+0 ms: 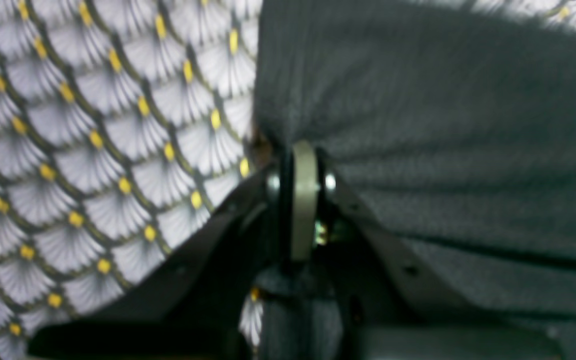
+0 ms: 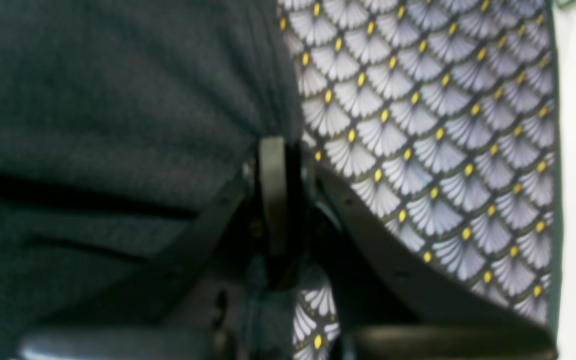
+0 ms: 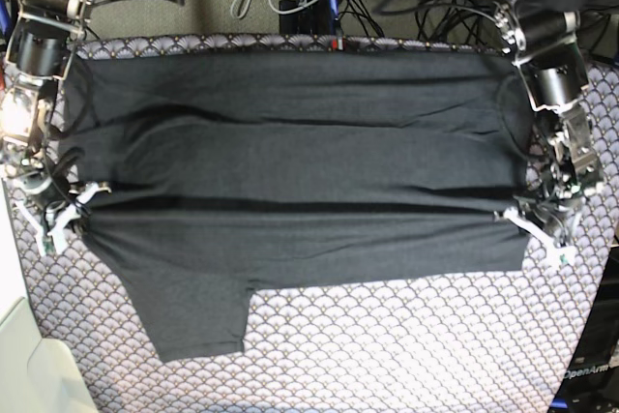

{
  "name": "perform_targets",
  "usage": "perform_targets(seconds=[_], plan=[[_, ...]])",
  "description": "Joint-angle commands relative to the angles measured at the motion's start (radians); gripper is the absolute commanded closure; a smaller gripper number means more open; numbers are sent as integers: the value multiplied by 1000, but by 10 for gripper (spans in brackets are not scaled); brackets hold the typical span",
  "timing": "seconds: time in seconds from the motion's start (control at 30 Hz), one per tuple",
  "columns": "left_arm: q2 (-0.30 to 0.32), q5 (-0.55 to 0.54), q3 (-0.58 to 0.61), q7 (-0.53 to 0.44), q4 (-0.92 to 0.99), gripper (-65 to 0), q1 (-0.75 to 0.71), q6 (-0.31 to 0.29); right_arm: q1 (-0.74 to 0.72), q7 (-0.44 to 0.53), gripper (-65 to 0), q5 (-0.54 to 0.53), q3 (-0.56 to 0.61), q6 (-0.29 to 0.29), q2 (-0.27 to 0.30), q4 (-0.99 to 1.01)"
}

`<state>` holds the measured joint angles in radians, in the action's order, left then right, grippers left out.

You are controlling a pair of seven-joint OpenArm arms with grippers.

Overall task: Fold the T-shirt properly
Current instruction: 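Lift the grasped edges and fold them toward the collar with both grippers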

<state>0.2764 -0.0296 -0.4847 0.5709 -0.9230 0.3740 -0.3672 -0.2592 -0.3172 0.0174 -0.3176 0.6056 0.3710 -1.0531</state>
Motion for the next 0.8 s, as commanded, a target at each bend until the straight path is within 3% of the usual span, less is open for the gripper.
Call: perform_targets(seconds=[0.0,0.13,0.6,0.77], plan=[[7,-6,-4,-2,-43,-5,16,0,-10,25,0,-17,-5,9,18,-29],[-1,-8,-4,82,-141,-5,-14,0,13,19,0,-44,-36,93,18,-75],[-27,-10,-4,205,-405,-5,-105,-2,171,17,0,-184,-96,93,18,-264],[-19,-119,-6,263,-482,-5,-162,-2,242,17,0,-273,-125,93,20,-324]])
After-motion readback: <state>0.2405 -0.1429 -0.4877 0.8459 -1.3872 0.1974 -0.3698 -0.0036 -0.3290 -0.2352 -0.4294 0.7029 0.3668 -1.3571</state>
